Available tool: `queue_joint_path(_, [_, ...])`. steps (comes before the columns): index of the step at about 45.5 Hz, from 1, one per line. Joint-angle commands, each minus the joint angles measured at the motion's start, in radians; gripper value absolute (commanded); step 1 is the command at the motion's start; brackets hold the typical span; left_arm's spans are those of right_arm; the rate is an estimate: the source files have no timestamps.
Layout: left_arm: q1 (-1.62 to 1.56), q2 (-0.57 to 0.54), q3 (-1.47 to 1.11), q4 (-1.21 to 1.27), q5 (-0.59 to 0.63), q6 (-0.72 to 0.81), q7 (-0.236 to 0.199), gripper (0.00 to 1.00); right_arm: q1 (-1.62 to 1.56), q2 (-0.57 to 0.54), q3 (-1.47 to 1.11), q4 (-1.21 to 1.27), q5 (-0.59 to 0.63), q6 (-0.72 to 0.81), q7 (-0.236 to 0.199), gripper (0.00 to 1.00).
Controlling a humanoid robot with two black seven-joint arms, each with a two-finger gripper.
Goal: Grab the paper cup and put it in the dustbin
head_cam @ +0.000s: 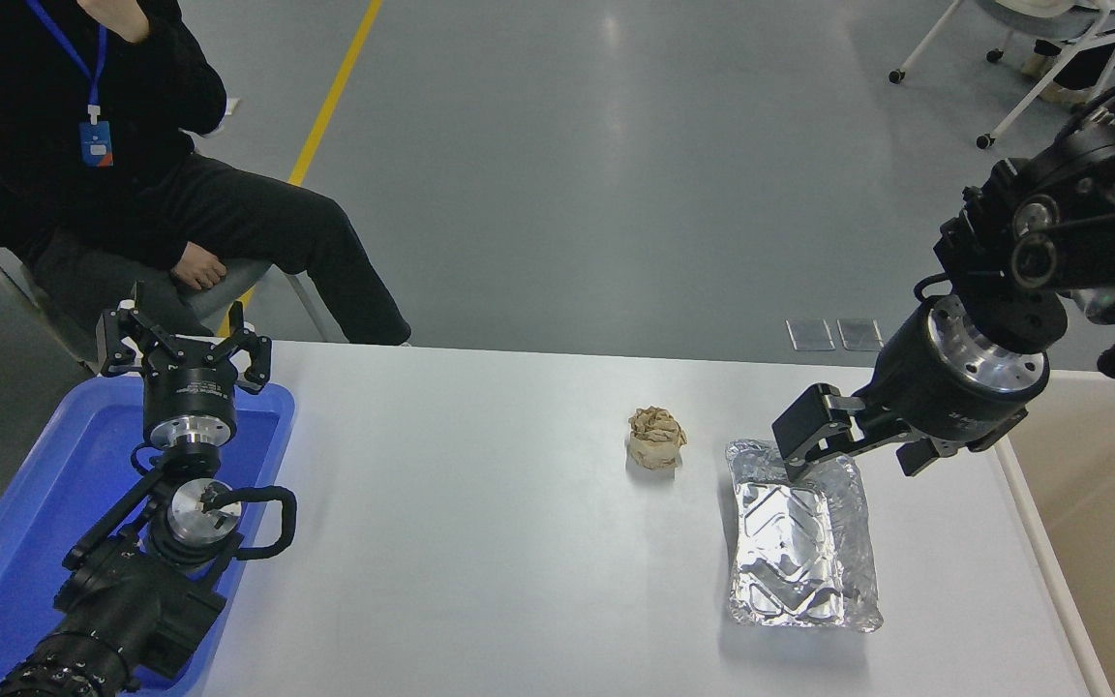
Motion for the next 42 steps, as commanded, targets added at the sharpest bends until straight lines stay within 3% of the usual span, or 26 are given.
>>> queue_joint_path(1, [0.0, 0.0, 0.0, 0.0, 0.0, 0.0, 0.0, 0.99, -0.005, -0.01, -0.063, -0.005, -0.001, -0.008, -0.001, 1.0])
queue_joint_path(42, [0.0, 0.0, 0.0, 0.0, 0.0, 0.0, 0.0, 0.99, 0.018, -0.056, -0.067, -0.005, 0.014, -0.007, 0.014, 1.0])
